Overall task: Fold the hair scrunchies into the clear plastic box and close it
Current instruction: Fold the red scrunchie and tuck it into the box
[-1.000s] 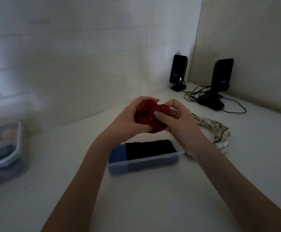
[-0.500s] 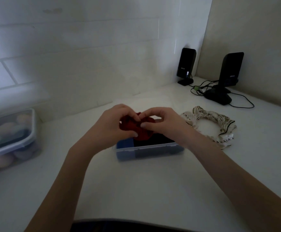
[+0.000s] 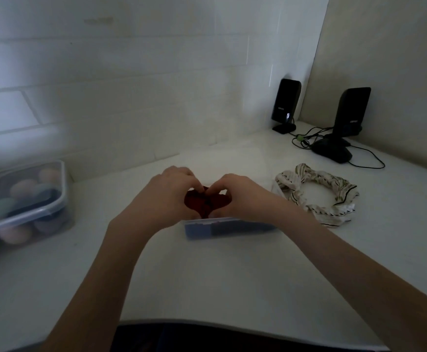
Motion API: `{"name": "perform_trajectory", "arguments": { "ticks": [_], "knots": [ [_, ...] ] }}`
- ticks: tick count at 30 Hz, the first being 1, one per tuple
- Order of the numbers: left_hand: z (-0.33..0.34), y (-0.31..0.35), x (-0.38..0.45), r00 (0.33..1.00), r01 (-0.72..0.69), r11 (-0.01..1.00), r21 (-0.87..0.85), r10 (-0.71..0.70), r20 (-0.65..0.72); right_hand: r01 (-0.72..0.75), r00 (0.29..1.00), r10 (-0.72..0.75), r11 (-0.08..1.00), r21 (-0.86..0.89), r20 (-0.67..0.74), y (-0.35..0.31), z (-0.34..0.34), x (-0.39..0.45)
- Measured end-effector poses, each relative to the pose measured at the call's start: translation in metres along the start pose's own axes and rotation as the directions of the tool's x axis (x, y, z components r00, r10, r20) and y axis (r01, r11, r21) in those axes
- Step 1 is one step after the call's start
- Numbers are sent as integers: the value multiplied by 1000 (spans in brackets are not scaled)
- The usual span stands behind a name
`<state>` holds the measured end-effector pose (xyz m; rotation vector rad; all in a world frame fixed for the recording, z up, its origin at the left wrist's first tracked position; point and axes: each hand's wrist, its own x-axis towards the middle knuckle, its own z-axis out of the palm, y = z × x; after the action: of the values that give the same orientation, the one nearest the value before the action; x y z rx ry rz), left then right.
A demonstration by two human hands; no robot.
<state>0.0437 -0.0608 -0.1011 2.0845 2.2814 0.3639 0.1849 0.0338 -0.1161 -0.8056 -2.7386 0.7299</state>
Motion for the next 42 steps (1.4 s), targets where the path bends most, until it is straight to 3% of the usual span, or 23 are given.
{"name": "perform_trajectory", "arguments": {
  "ticks": [4,12,19,23,26,30,33,38,42],
  "knots": [
    [-3,7,3,1000,-15,999,-49,16,21,-6,999,12,980,-198,31,-2,-2,3],
    [10,12,20,995,48,952,303,-71,64,-34,981,110,907,-420,157,-14,-5,13],
    [17,8,29,968,69,956,287,-134,214,-6,985,106,808,-589,136,-24,-2,18],
    [20,7,34,942,89,958,273,-170,289,-35,959,187,823,-567,212,-28,1,20],
    [22,6,36,949,92,958,273,-167,267,-47,937,216,856,-514,275,-25,-1,21],
    [21,8,36,943,102,960,259,-177,283,-32,926,173,921,-388,335,-21,-2,20],
    [20,10,36,938,103,960,261,-182,296,-38,935,149,944,-327,323,-18,-2,20],
    [23,10,37,937,142,955,259,-214,276,-63,960,169,907,-416,224,-12,1,19],
    [22,11,37,925,146,951,272,-228,303,-87,972,161,922,-376,170,-3,5,17]
  ]
}}
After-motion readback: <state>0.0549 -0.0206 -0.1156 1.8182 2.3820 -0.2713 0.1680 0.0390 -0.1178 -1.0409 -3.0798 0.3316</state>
